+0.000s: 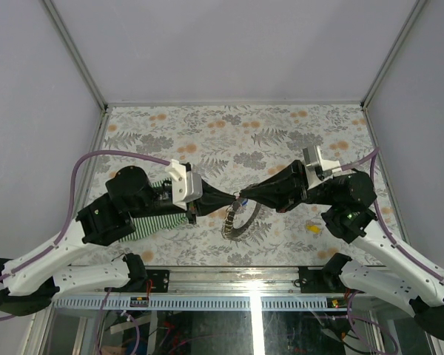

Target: Put the keys on the keyring

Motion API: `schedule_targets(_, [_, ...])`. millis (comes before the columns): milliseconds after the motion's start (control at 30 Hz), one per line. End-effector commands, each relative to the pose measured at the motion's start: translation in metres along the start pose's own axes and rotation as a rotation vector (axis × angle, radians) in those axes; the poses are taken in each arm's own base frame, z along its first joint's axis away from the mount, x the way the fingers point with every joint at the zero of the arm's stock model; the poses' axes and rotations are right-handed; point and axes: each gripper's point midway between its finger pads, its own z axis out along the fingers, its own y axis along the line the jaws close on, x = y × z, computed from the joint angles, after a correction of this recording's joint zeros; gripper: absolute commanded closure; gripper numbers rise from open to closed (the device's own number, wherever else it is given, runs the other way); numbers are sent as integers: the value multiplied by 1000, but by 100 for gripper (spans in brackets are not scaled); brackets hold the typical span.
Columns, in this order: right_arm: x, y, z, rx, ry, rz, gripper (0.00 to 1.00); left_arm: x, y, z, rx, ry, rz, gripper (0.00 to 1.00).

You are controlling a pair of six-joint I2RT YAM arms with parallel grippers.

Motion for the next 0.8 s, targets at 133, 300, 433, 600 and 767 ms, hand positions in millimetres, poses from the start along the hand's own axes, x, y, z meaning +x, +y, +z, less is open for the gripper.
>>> schedule_targets(133, [-32, -6, -2, 82, -78, -124, 100, -20, -3, -4, 4, -63, 12, 98])
schedule_targets(300, [-26, -18, -7, 160, -32, -122, 100, -16, 3, -6, -30, -45, 16, 92])
schedule_targets(433, [-21, -25, -8, 198, -3, -103, 100, -12, 5, -4, -36, -19, 17, 89])
schedule_targets(600, [-13, -25, -6, 182, 42, -78, 100, -8, 8, 0, -42, 8, 18, 89])
schedule_targets(767, [-6, -21, -9, 164, 89, -78, 100, -9, 15, -3, -81, 13, 24, 88])
